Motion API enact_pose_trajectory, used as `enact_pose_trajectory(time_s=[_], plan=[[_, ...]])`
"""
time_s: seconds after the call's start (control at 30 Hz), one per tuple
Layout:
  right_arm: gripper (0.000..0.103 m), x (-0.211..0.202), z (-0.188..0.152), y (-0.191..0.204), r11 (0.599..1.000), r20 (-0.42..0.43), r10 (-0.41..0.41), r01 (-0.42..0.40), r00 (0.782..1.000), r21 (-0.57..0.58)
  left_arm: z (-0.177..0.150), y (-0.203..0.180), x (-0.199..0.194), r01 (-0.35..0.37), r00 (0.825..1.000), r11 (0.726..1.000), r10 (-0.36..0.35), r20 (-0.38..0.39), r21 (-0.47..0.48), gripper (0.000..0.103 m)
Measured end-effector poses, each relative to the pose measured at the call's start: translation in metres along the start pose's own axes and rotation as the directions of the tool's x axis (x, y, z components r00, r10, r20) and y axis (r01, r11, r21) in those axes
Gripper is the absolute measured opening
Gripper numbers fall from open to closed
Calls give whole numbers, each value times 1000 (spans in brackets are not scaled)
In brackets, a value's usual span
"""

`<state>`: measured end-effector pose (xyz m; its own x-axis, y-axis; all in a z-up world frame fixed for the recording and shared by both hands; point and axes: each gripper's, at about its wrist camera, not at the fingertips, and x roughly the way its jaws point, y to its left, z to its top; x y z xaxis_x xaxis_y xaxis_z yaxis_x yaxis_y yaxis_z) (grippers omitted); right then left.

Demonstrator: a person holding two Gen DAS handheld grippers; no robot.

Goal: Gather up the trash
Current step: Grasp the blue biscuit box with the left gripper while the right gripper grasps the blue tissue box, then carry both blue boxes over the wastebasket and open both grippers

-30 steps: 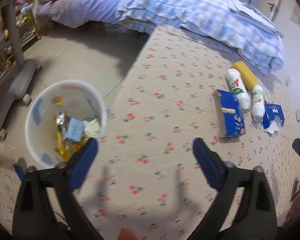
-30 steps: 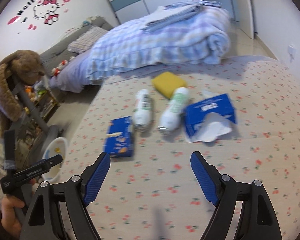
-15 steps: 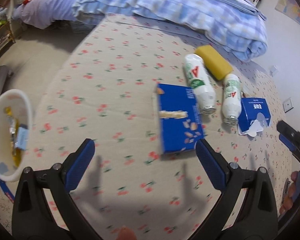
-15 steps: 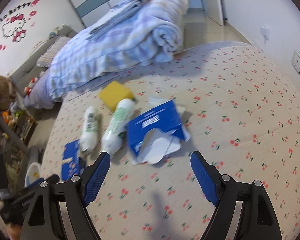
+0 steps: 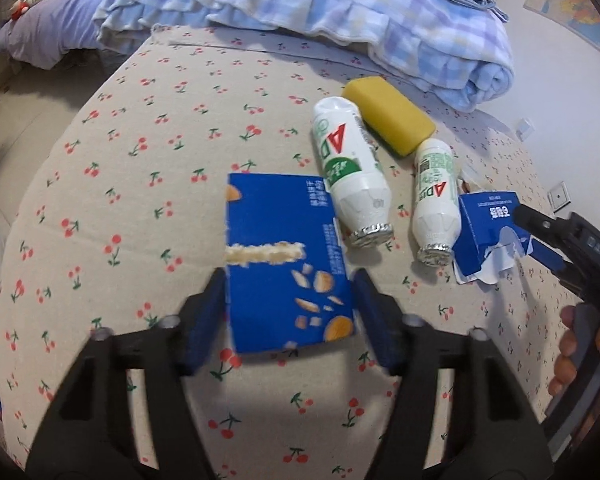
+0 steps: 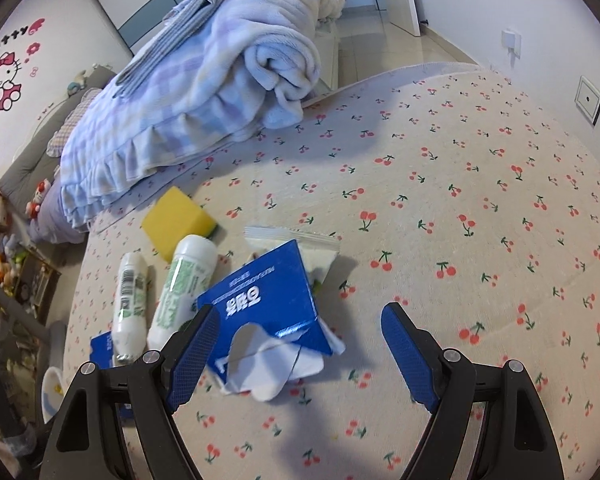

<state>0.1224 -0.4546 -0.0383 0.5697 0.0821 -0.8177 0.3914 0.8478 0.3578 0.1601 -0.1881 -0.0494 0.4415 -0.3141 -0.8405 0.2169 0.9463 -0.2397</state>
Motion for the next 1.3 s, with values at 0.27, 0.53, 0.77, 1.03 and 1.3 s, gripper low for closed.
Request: enact_pose_trajectory(time_s=[0.27, 0.53, 0.77, 1.03, 1.3], plan=[[80, 16, 2, 6, 1000, -14, 7, -7, 1000, -24, 0, 1, -7, 16, 1000, 1000, -17, 9, 13, 59], [20, 5, -1, 6, 998, -20, 67, -67, 998, -6, 2, 15, -26, 16, 999, 1000, -17, 42, 8, 59], [12, -20, -8, 10, 991, -6, 137, -137, 991, 8, 0, 35, -45, 10, 998, 1000, -9, 65, -14, 59], [11, -65, -15, 22, 984, 65, 179, -178, 982, -12, -3, 57, -71, 6, 995, 999, -2, 102, -38, 59], [11, -94, -31, 58, 974, 91, 211, -202, 973, -99, -11, 79, -93, -10, 990, 998, 18, 136, -59, 59]])
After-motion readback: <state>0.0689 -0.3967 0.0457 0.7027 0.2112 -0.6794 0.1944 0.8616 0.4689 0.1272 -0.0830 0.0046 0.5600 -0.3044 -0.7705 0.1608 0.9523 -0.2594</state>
